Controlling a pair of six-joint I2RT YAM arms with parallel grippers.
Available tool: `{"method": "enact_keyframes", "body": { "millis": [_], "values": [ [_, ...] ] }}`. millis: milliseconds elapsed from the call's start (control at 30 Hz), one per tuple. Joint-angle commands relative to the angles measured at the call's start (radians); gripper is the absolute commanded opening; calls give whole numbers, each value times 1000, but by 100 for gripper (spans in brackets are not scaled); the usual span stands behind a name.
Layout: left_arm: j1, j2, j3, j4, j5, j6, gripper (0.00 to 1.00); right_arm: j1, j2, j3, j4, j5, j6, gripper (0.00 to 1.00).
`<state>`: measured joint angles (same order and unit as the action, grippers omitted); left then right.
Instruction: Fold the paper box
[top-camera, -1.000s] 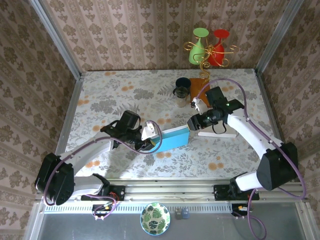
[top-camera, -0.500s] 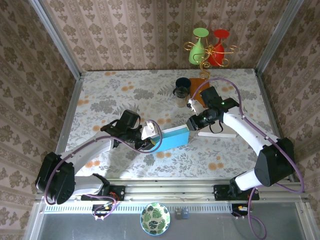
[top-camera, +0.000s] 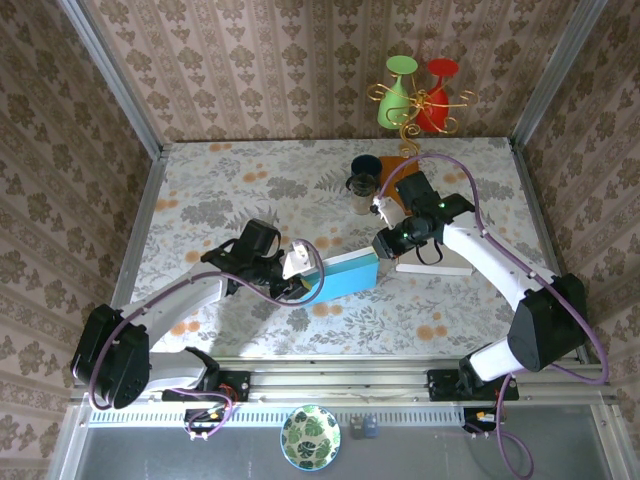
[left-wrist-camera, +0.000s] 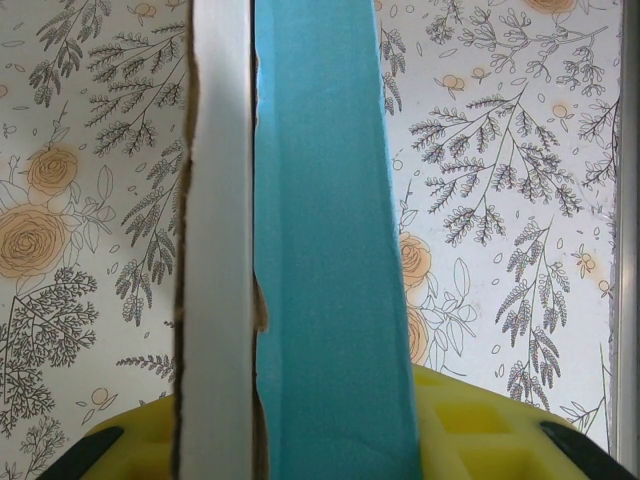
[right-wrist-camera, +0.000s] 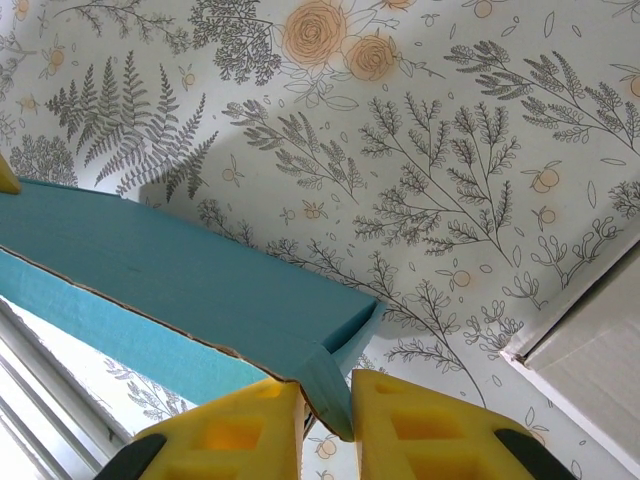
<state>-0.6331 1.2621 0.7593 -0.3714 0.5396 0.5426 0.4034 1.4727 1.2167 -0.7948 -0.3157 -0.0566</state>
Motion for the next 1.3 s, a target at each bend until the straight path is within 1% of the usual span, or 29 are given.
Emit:
{"method": "enact_keyframes", "body": {
  "millis": [0, 133, 200, 367, 400, 500, 733, 867, 1167, 1267],
  "values": [
    [5, 10, 23, -6, 36, 4, 33, 6, 8, 27, -32, 29, -11, 22],
    [6, 11, 25, -4, 37, 3, 33, 9, 13, 27, -32, 26, -10, 19],
    [5, 11, 24, -2, 36, -1, 33, 12, 14, 27, -32, 31, -8, 15],
    [6, 10, 19, 15, 27, -23, 32, 37, 0, 20, -26, 80, 6, 1],
    [6, 10, 17, 22, 22, -33, 31, 43, -3, 16, -22, 92, 17, 0],
    [6, 14, 15, 33, 15, -56, 29, 53, -27, -17, 11, 114, 66, 0],
    [9, 11, 11, 55, -1, -81, 29, 79, -89, -116, 100, 133, 200, 0],
    [13, 16, 12, 56, -3, -81, 29, 90, -133, -169, 143, 158, 244, 0],
    [13, 18, 15, 55, -3, -78, 30, 119, -168, -248, 220, 227, 253, 0],
    [15, 16, 14, 56, -5, -81, 31, 137, -185, -279, 246, 254, 250, 0]
  ]
}}
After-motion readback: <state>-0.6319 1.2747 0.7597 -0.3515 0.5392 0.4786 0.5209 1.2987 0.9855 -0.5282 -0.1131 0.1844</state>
